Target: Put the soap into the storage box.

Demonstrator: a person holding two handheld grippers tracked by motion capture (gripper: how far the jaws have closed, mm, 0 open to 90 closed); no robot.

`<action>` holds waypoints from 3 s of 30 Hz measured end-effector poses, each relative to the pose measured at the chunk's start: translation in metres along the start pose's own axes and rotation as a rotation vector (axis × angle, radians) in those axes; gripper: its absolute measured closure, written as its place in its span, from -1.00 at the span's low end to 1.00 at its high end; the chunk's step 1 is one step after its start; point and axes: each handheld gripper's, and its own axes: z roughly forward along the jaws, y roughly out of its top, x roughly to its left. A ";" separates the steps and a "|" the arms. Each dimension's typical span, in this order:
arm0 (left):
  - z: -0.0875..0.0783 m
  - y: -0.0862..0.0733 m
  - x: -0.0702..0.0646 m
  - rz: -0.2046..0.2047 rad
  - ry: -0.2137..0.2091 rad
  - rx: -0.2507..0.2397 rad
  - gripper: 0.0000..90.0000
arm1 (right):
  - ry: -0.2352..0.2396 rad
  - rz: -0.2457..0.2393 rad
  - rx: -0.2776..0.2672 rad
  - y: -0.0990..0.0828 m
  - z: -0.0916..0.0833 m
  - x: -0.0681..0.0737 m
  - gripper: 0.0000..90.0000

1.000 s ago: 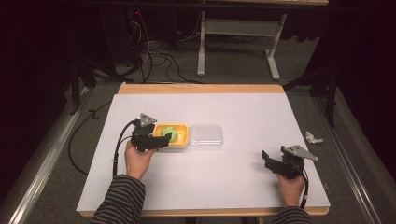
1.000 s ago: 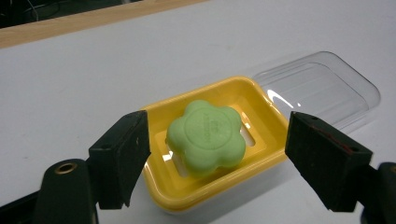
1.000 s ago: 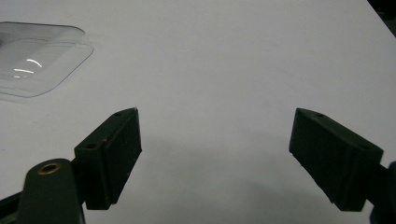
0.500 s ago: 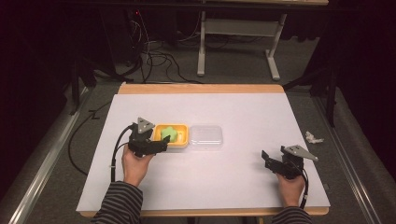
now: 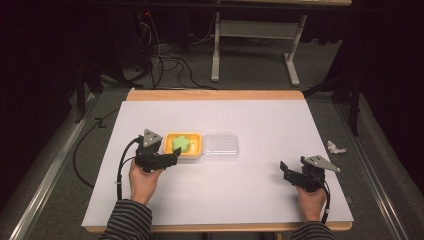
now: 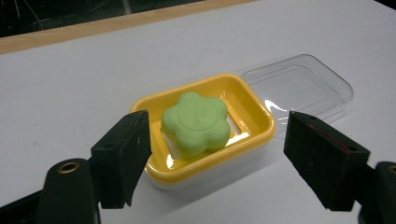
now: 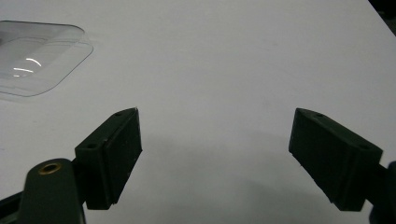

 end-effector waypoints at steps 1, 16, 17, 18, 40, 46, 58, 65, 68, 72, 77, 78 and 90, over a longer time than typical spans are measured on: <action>-0.001 0.000 0.000 0.002 -0.003 -0.003 -0.47 | -0.001 0.002 0.001 0.000 0.000 0.000 -0.61; -0.016 0.002 -0.005 -0.015 -0.038 -0.006 -0.48 | -0.004 0.003 0.005 0.000 0.000 0.001 -0.61; -0.017 0.002 -0.006 -0.021 -0.041 -0.007 -0.48 | -0.003 0.003 0.005 0.000 0.000 0.001 -0.61; -0.018 0.002 -0.006 -0.019 -0.042 -0.007 -0.48 | -0.003 0.001 0.005 0.000 0.000 0.001 -0.61; -0.029 -0.010 -0.013 -0.004 -0.068 0.003 -0.49 | -0.002 0.002 0.009 0.000 0.000 0.001 -0.60; -0.030 -0.011 -0.015 -0.006 -0.081 -0.009 -0.49 | -0.003 0.000 0.015 0.000 0.001 0.001 -0.61; -0.025 -0.022 -0.019 -0.012 -0.108 0.008 -0.49 | -0.009 -0.002 0.024 0.001 0.002 0.001 -0.61; -0.022 -0.028 -0.024 0.011 -0.122 0.031 -0.50 | -0.009 -0.002 0.024 0.001 0.002 0.001 -0.61; -0.021 -0.030 -0.027 0.014 -0.129 0.033 -0.50 | -0.008 -0.003 0.025 0.001 0.002 0.001 -0.61; -0.019 -0.034 -0.030 0.022 -0.137 0.038 -0.50 | -0.009 0.001 0.026 0.001 0.002 0.001 -0.61; -0.016 -0.040 -0.034 0.033 -0.148 0.063 -0.50 | -0.008 0.000 0.026 0.001 0.002 0.001 -0.61; -0.016 -0.042 -0.034 0.039 -0.148 0.070 -0.50 | -0.008 0.000 0.027 0.001 0.002 0.001 -0.61; -0.010 -0.053 -0.039 0.036 -0.152 0.084 -0.52 | -0.008 -0.001 0.023 0.001 0.002 0.001 -0.61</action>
